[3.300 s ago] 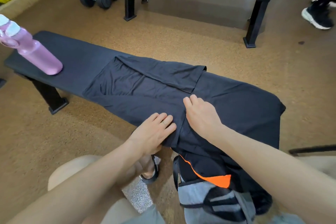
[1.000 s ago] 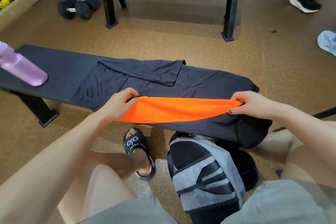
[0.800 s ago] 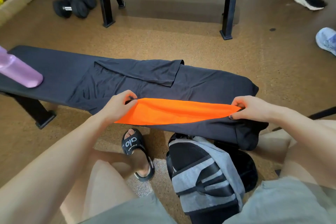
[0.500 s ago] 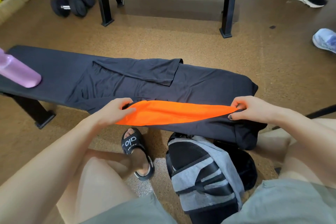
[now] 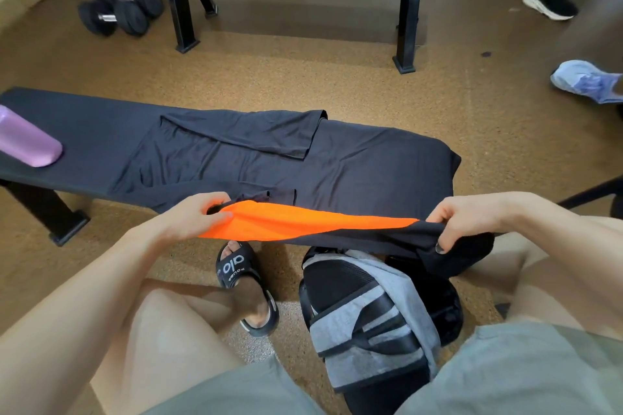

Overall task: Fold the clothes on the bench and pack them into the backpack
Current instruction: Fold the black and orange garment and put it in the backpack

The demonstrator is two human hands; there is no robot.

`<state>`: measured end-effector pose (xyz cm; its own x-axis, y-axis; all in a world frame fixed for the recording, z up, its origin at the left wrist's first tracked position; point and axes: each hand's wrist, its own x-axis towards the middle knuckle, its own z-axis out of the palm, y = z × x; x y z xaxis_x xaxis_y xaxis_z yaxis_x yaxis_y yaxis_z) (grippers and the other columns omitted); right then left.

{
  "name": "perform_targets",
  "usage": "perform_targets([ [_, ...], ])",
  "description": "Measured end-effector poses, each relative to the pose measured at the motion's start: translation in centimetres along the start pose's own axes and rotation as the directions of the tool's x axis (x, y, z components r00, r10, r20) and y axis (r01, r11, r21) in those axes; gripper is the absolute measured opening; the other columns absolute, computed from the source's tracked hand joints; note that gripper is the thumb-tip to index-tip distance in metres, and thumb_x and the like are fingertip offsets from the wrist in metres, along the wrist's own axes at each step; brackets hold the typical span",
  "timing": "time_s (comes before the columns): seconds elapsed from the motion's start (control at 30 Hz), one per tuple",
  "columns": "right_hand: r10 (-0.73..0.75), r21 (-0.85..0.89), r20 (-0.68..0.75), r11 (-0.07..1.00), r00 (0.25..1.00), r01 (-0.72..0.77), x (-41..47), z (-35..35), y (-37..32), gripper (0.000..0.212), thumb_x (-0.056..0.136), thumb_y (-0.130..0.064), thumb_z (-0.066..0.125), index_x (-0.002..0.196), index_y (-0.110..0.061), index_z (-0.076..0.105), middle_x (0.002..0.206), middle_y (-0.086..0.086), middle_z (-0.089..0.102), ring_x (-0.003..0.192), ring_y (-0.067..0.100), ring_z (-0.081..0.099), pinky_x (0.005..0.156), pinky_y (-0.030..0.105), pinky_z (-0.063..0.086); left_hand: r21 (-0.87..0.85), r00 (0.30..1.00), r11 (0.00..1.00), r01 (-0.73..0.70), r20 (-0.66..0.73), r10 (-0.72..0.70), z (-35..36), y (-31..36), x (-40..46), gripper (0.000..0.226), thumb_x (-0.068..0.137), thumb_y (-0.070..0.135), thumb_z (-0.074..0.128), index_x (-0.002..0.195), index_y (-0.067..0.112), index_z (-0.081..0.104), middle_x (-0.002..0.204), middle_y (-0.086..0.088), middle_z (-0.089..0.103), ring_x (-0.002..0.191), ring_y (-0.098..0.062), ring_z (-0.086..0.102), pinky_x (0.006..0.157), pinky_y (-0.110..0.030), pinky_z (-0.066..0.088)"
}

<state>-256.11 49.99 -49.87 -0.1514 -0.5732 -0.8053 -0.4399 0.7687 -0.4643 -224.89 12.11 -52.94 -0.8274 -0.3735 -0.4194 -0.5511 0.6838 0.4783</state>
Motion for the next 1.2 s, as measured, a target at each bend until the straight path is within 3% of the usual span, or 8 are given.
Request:
perform_targets([
  [0.17,-0.035,0.051,-0.063,0.998,0.997,0.038,0.5,0.9,0.6,0.025,0.057,-0.005,0.057,0.072,-0.025,0.061,0.073,0.002,0.062,0.067,0.018,0.059,0.064,0.036,0.04,-0.091,1.0,0.996,-0.003,-0.03,0.0,0.3,-0.3,-0.2,0.019,0.099,0.026,0.061,0.081,0.024,0.054,0.07,0.011,0.051,0.061,-0.005,0.044,0.065,-0.033,0.036],
  [0.43,0.083,-0.239,-0.052,0.966,0.995,-0.093,-0.1,0.7,0.2,0.027,0.063,-0.005,0.052,0.085,-0.012,0.065,0.063,-0.004,0.056,0.057,0.014,0.053,0.052,0.027,0.038,-0.076,0.996,0.997,0.007,-0.093,-0.014,0.6,0.3,-0.4,0.016,0.101,0.028,0.057,0.088,0.018,0.058,0.076,0.003,0.057,0.067,-0.011,0.05,0.065,-0.033,0.038],
  [0.63,0.038,-0.328,-0.286,0.935,0.957,-0.136,-1.1,-0.5,0.4,0.021,0.07,-0.006,0.049,0.088,-0.01,0.059,0.08,0.006,0.063,0.071,0.021,0.058,0.058,0.03,0.041,-0.073,0.99,0.997,0.006,-0.14,-0.016,0.6,0.2,-0.1,0.012,0.101,0.031,0.057,0.093,0.023,0.06,0.08,0.004,0.061,0.074,-0.015,0.056,0.068,-0.035,0.043],
  [0.7,0.011,-0.255,-0.407,0.959,0.913,-0.125,-0.8,-1.1,0.9,0.015,0.074,-0.003,0.053,0.087,-0.011,0.056,0.081,0.005,0.06,0.074,0.021,0.056,0.058,0.03,0.039,-0.06,0.983,0.998,0.017,-0.181,-0.028,0.8,0.2,0.1,0.01,0.101,0.03,0.057,0.094,0.025,0.06,0.084,0.006,0.063,0.08,-0.014,0.058,0.071,-0.035,0.044],
  [0.8,0.097,0.069,-0.511,0.995,0.854,-0.071,0.4,-1.5,1.6,0.024,0.075,-0.002,0.061,0.093,-0.018,0.06,0.089,0.004,0.062,0.082,0.023,0.058,0.063,0.031,0.043,-0.035,0.97,0.998,0.054,-0.237,-0.06,1.1,0.1,0.4,0.007,0.1,0.03,0.057,0.094,0.028,0.06,0.091,0.008,0.066,0.086,-0.013,0.06,0.075,-0.035,0.046],
  [0.93,0.312,0.481,-0.545,0.877,0.778,-0.015,1.8,-0.5,1.8,0.041,0.079,0.001,0.065,0.119,0.002,0.058,0.107,0.021,0.06,0.085,0.022,0.049,0.078,0.043,0.049,0.001,0.968,0.996,0.085,-0.238,-0.082,1.4,0.4,0.5,0.003,0.099,0.029,0.057,0.097,0.028,0.058,0.093,0.006,0.066,0.088,-0.016,0.06,0.081,-0.041,0.048],
  [1.07,0.414,0.598,-0.575,0.801,0.706,0.016,1.8,0.1,2.4,0.047,0.078,0.001,0.066,0.123,-0.004,0.054,0.109,0.012,0.057,0.086,0.022,0.049,0.075,0.038,0.045,0.032,0.975,0.996,0.086,-0.206,-0.077,1.6,1.2,0.3,0.007,0.098,0.017,0.054,0.096,0.024,0.056,0.091,0.003,0.064,0.088,-0.021,0.058,0.078,-0.039,0.045],
  [1.2,0.44,0.556,-0.535,0.826,0.721,-0.092,1.2,1.1,2.9,0.051,0.072,0.002,0.063,0.119,-0.01,0.05,0.114,0.012,0.056,0.099,0.027,0.052,0.077,0.038,0.045,-0.066,0.967,0.991,0.12,-0.219,-0.131,1.6,1.8,0.2,0.013,0.093,0.01,0.05,0.086,0.021,0.052,0.082,-0.001,0.059,0.079,-0.02,0.053,0.069,-0.036,0.04],
])
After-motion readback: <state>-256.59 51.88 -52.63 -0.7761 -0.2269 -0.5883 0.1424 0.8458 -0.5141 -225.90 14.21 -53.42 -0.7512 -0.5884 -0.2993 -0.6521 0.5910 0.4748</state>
